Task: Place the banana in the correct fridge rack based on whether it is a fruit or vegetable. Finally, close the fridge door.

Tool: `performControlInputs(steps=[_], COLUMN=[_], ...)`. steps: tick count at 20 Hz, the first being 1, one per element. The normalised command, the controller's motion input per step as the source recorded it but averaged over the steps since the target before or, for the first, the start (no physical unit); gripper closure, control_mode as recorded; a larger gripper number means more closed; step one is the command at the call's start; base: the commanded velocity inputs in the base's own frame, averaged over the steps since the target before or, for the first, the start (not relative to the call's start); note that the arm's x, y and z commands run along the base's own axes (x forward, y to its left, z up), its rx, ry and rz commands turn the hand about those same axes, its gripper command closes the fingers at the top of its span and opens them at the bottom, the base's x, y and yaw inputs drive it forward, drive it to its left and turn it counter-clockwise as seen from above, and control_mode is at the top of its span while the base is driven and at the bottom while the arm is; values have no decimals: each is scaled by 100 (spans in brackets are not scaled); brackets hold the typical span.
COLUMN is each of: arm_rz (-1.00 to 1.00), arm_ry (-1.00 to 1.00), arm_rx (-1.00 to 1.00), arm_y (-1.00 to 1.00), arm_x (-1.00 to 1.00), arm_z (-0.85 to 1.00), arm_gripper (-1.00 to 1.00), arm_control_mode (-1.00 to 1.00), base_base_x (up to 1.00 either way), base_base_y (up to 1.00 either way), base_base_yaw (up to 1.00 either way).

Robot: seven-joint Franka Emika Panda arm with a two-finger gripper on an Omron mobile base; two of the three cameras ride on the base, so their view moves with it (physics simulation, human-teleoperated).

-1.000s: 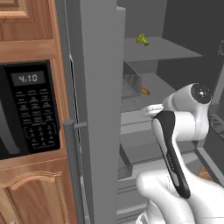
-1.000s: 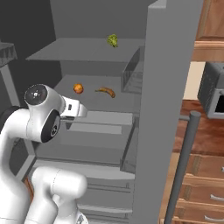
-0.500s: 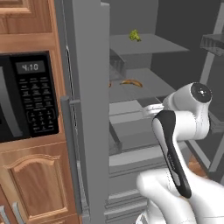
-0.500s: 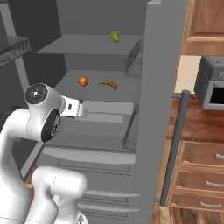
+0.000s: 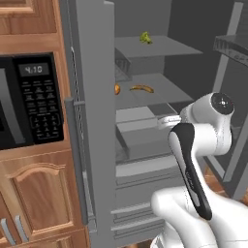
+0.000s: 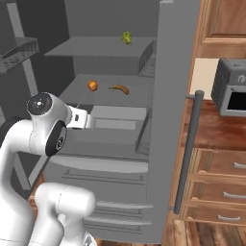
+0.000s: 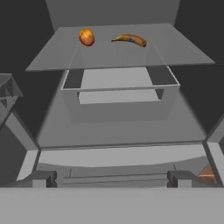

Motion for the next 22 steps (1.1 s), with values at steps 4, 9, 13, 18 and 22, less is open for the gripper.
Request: performControlInputs(steps=[4, 9, 13, 18, 22], arm_rz=[0, 0, 0, 2, 13], arm_ry=[0, 0, 0, -4, -8], arm_rx=[0, 0, 0, 0, -8], arm_y=[0, 0, -17, -20, 25], arm_x=[0, 0, 0, -36, -66], arm_z=[0, 0, 0, 0, 8], arm_gripper=[-100, -100, -100, -100, -100], arm_control_mode=[100, -100, -100, -100, -100], base_base_x=[-27, 0, 0, 0, 0], base_base_y=[-20, -1, 0, 0, 0], base_base_yaw=[0, 0, 0, 0, 0])
